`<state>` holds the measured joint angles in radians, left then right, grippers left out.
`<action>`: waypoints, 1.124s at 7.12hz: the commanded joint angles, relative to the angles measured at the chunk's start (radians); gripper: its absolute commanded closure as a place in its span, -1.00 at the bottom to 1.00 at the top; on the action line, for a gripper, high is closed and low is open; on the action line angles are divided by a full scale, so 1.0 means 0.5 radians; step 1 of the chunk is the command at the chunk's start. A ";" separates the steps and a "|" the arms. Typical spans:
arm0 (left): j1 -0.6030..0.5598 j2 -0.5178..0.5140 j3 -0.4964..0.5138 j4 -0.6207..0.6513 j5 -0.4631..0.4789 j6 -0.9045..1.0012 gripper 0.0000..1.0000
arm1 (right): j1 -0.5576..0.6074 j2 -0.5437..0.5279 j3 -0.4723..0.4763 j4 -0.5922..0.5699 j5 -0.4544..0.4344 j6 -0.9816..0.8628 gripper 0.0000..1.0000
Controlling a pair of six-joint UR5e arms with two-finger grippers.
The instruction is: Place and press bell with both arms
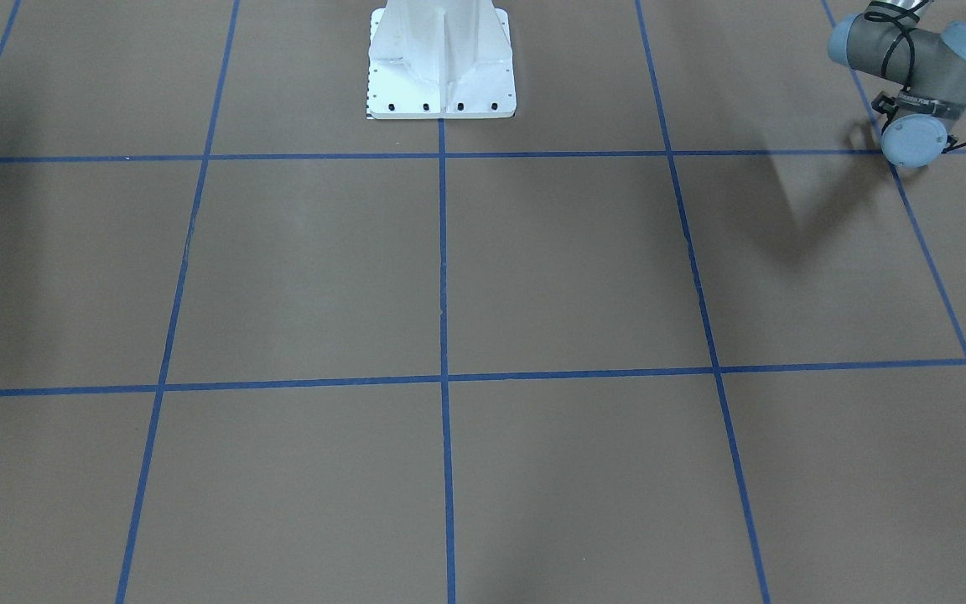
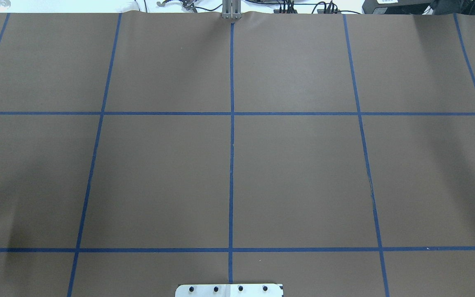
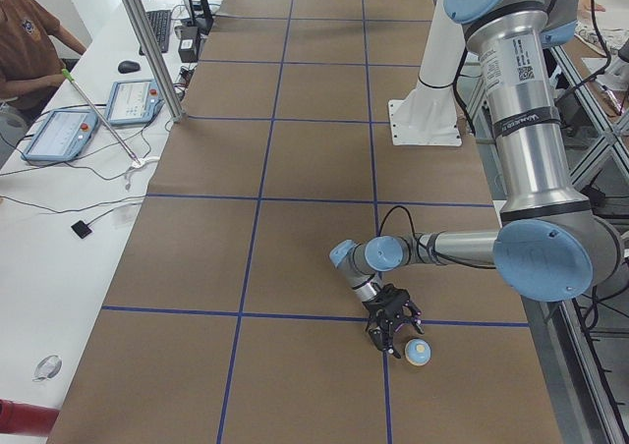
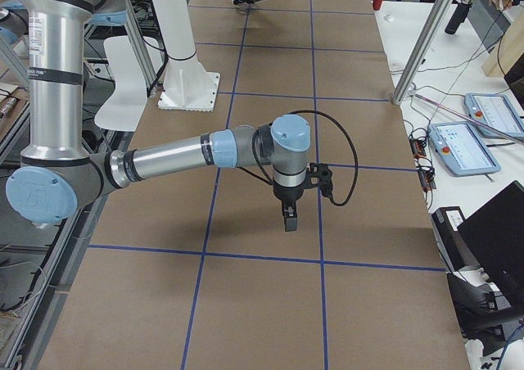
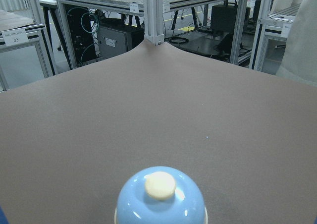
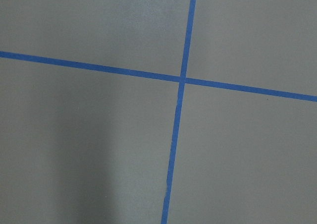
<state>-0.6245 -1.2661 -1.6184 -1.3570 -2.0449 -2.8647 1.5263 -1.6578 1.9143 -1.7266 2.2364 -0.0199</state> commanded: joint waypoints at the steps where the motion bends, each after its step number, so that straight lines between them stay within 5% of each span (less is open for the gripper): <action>1: 0.025 0.019 0.003 0.008 0.000 -0.050 -0.75 | 0.000 -0.007 0.000 -0.001 0.000 0.000 -0.99; 2: 0.055 0.026 0.003 0.011 0.000 -0.099 -0.39 | 0.000 -0.013 0.000 -0.001 0.003 0.000 -0.99; 4: 0.092 0.050 0.000 0.011 0.000 -0.134 0.93 | 0.000 -0.016 0.000 -0.001 0.003 0.000 -0.99; 8: 0.102 0.215 -0.030 0.011 0.037 0.142 1.00 | 0.003 -0.062 0.012 -0.004 0.016 0.000 -0.99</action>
<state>-0.5739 -1.1843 -1.6262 -1.3508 -2.0356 -2.8396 1.5278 -1.6785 1.9162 -1.7286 2.2407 -0.0199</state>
